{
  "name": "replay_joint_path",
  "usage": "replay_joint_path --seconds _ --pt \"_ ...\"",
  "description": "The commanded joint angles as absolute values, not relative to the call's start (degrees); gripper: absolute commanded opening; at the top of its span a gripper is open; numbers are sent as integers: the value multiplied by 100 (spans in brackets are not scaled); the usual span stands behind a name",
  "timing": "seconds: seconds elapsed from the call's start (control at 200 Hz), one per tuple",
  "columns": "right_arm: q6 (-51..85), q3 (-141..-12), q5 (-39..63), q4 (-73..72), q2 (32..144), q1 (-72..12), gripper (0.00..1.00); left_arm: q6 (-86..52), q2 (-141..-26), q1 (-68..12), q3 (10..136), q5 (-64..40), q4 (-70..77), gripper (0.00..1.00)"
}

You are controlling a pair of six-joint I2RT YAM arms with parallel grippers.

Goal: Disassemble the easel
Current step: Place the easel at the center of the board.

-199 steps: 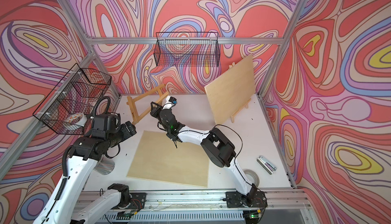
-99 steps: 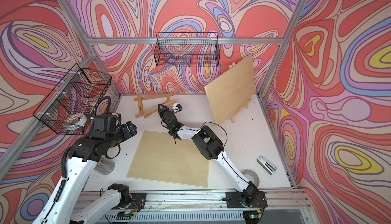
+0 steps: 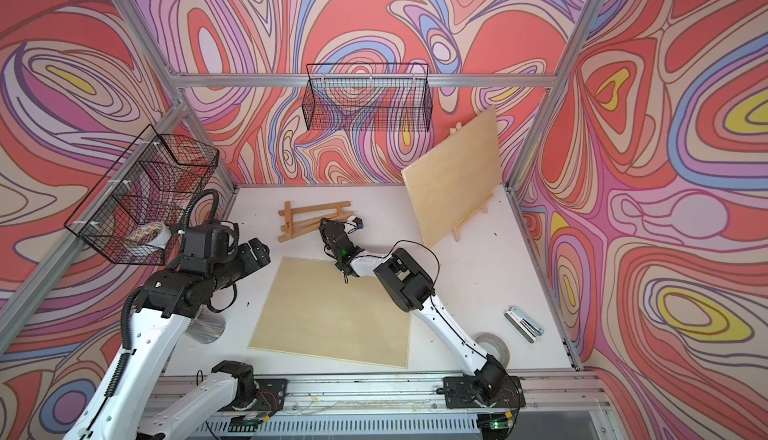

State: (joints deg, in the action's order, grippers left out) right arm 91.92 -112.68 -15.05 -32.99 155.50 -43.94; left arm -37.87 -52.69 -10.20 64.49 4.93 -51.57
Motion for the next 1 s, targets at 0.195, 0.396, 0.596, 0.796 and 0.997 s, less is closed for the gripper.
replay_joint_path --seconds 0.195,0.396,0.596,0.796,0.997 --pt "8882 -11814 -1271 -2235 15860 -4486 34 -3756 -5248 -1045 6478 518 -5143 91" --pt "8714 -11904 -1374 -1555 15778 -4583 66 -3752 -5243 -1046 6478 539 -5158 91" --pt "8426 -12114 -1391 -795 15685 -4634 71 -3758 -5247 -1045 6478 530 -5159 91" --pt "7980 -12327 -1399 -51 15495 -4647 84 -3738 -5239 -1045 6484 545 -5168 92" --pt "6683 -11990 -1658 282 14825 -4715 84 -3684 -5245 -1046 6479 463 -5143 93"
